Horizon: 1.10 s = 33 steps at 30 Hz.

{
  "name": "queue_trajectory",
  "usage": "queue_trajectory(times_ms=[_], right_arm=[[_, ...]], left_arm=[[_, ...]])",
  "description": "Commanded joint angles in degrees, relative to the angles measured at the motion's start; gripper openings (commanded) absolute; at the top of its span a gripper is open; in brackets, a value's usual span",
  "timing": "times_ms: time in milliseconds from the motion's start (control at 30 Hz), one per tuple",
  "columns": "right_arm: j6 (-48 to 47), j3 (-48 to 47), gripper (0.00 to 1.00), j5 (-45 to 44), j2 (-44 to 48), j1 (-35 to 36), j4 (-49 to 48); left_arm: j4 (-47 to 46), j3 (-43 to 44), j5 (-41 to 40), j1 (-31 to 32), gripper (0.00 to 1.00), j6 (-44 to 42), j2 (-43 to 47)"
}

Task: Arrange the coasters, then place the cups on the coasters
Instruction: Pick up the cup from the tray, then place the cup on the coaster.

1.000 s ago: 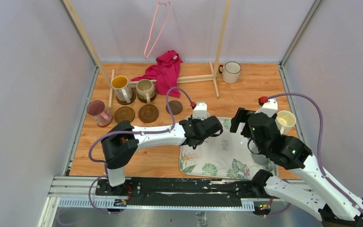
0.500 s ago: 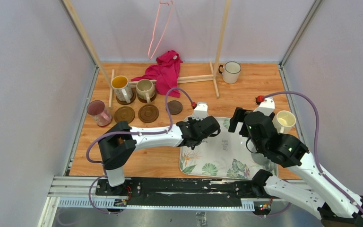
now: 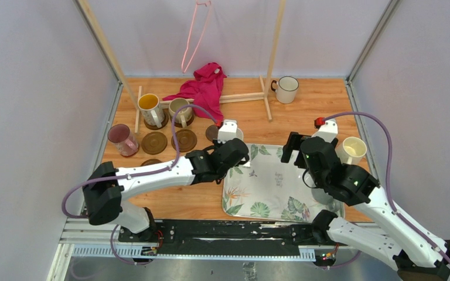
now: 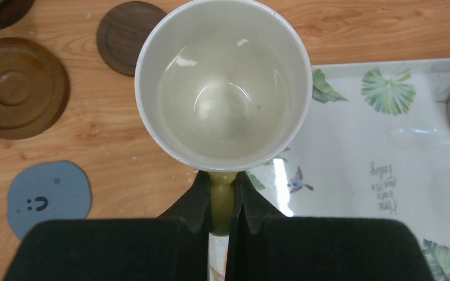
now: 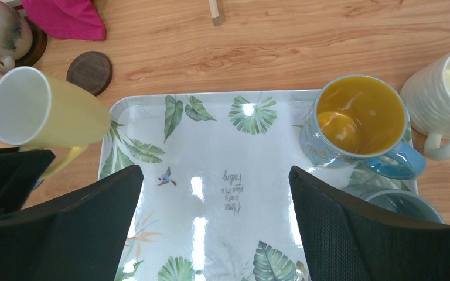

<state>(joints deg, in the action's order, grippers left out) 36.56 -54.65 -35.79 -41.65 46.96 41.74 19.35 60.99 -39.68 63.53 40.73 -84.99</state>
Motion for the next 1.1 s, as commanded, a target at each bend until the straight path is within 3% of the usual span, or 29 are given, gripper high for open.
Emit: queue_trajectory(times_ms=[0,233,600,800,1067], right_arm=[[0.0,1.1,1.00,-0.3,-0.4,0.1,-1.4],[-0.5,1.5,1.00,-0.2,-1.0,0.1,-2.0],[-2.1,1.3,1.00,0.6,-1.7,0.1,-3.5],[-2.7,1.3,1.00,1.5,-2.2,0.1,-4.1],[-3.8,1.5,1.00,2.8,-2.5,0.1,-4.5]], left_arm=[[-0.6,-3.0,-4.8,-3.2,0.00,0.0,5.0],[2.5,-9.1,-6.8,-8.9,0.00,0.4,13.3],[4.3,-17.2,-6.0,-25.0,0.00,-3.1,24.1],[3.5,-15.9,-4.8,-32.0,0.00,-6.4,24.0],[-0.6,-15.1,2.8,-42.7,0.00,-6.6,19.5]])
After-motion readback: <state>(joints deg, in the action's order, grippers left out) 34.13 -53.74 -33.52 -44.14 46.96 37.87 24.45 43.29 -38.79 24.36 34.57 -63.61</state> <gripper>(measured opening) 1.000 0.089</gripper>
